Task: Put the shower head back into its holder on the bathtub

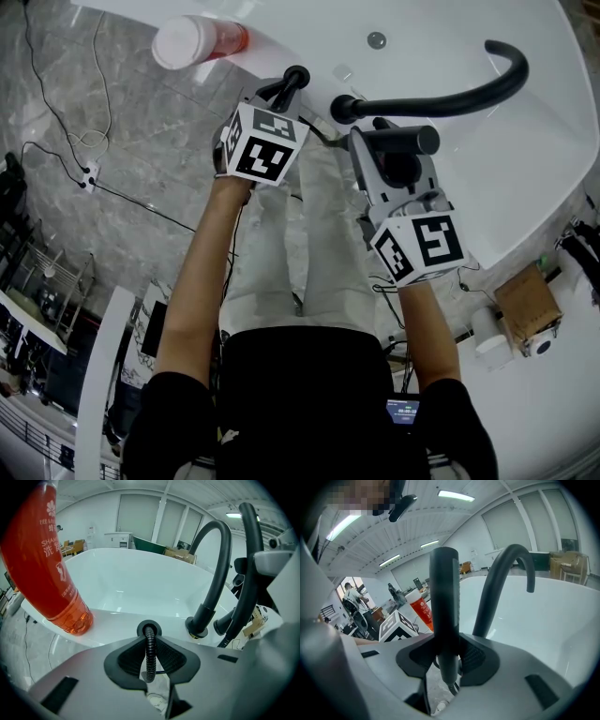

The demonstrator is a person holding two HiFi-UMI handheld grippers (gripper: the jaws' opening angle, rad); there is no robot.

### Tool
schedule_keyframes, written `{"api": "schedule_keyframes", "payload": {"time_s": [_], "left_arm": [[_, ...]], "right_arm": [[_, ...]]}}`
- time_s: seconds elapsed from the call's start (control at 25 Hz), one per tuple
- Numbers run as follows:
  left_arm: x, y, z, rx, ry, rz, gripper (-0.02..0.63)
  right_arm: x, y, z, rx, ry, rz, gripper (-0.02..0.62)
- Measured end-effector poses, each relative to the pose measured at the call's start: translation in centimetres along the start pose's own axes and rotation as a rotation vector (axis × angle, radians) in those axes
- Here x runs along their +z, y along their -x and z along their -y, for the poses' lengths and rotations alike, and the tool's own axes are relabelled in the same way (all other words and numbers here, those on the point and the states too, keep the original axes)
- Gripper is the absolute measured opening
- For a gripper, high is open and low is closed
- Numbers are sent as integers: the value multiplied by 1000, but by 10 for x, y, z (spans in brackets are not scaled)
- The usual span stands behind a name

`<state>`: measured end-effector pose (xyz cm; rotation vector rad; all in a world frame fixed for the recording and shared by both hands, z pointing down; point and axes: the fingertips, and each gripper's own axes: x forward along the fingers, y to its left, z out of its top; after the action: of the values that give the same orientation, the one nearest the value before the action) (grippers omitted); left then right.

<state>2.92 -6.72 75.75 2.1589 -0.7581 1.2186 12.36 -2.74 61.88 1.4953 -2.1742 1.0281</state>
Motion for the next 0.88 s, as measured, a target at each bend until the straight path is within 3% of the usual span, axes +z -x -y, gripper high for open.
{"api": "schedule_keyframes", "payload": {"time_s": [0.08,0.32,0.88], "left_arm": [[0,1,3,-23,4,16,89],[-1,5,12,-47,21,50,224],[-33,26,12,-51,29,60,229]], "right_arm": [[3,0,-2,0,3,2,143],[6,3,-6,-1,11,5,143],[5,3,-16,4,23,6,143]]}}
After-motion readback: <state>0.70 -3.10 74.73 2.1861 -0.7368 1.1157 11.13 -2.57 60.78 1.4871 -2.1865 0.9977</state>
